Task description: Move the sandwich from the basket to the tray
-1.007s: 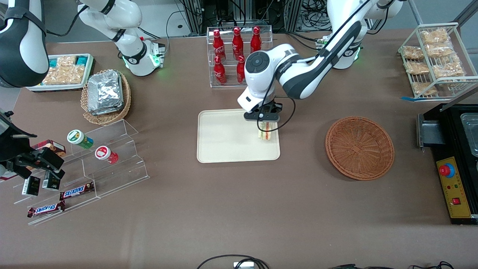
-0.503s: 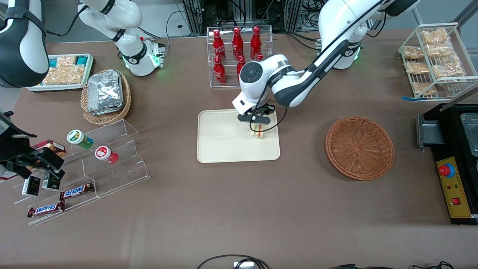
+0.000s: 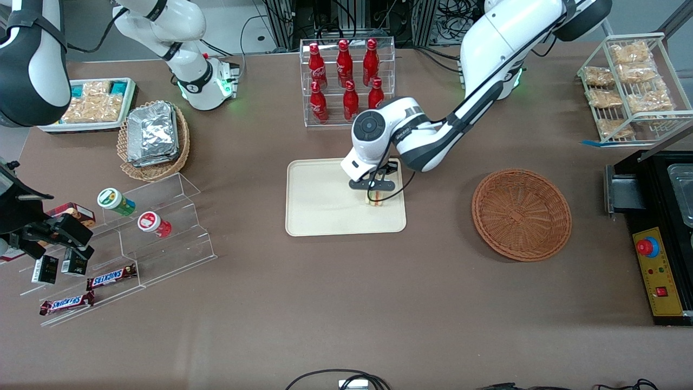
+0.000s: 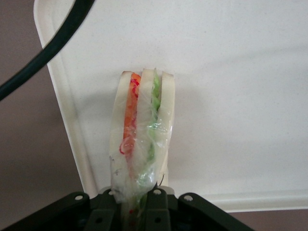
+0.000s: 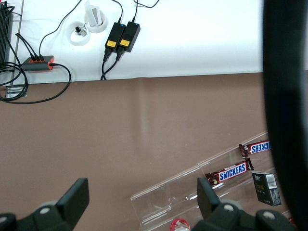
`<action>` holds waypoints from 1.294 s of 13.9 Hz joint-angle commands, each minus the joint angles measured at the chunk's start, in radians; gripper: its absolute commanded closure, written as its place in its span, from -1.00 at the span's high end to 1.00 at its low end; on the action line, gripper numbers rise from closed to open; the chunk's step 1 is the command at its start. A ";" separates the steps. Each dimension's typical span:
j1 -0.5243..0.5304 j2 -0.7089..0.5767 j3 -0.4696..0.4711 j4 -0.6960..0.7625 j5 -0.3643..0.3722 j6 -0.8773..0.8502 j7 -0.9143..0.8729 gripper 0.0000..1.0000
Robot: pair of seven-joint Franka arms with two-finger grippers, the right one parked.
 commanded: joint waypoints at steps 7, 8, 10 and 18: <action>-0.003 0.004 0.005 0.039 0.026 -0.018 -0.070 0.24; -0.001 -0.002 0.005 0.059 0.021 -0.031 -0.073 0.24; 0.000 -0.001 0.006 0.132 0.011 -0.086 -0.075 0.24; 0.136 -0.008 0.003 0.356 -0.008 -0.352 -0.095 0.23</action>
